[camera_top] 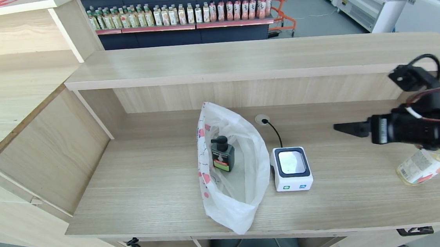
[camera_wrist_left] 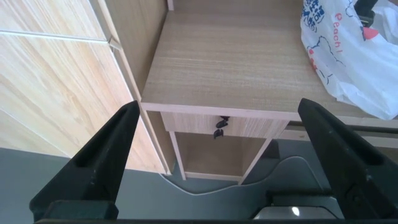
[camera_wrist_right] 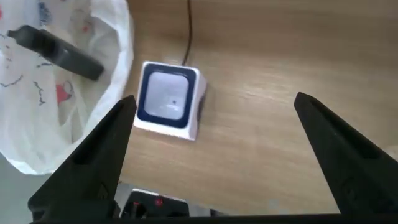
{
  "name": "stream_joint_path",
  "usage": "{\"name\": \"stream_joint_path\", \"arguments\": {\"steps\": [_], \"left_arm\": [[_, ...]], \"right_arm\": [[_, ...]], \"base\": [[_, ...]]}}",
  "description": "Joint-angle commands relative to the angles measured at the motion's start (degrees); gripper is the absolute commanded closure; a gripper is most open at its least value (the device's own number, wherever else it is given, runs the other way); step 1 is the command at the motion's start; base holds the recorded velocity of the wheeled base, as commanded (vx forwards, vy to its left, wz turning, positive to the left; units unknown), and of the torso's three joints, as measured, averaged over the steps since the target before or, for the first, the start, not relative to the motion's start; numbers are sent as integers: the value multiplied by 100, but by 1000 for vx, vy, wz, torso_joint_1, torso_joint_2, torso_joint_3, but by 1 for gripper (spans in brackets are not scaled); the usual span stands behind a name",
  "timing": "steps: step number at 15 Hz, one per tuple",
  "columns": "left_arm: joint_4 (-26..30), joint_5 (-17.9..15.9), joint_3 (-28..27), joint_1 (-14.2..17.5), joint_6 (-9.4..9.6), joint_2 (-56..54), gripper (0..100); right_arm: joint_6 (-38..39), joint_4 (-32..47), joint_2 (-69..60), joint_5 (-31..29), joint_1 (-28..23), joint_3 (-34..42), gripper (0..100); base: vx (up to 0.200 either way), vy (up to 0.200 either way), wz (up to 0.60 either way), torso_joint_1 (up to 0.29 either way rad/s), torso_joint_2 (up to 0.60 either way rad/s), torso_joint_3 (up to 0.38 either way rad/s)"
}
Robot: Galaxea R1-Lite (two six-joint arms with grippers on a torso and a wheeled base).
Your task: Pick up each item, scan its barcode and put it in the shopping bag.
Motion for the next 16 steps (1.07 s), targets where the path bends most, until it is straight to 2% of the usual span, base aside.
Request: {"name": "stream_joint_path", "arguments": {"steps": [1,3,5,7,12,16], "left_arm": [[-1,2,1,0,0,-2,0],[-1,2,1,0,0,-2,0],[-1,2,1,0,-18,-2,0],[-1,2,1,0,-9,-2,0],[-1,2,1,0,18,-2,0],[-1,2,1,0,18,-2,0]], "right_arm": [[-103,900,-1949,-308,-821,940,0],[-7,1278,-2494,-308,-847,1283,0],[55,1304,-3074,-308,-847,1925,0],[169,1304,-3320,-317,-847,2171,0],[450,1330,-3654,-370,-891,2320,0],[521,1313,-3637,-343,-1164,2303,0]], "base": [[0,0,0,0,0,0],[0,0,0,0,0,0],[0,0,0,0,0,0],[0,0,0,0,0,0],[0,-200,0,2,0,2],[0,-200,0,4,4,5]]}}
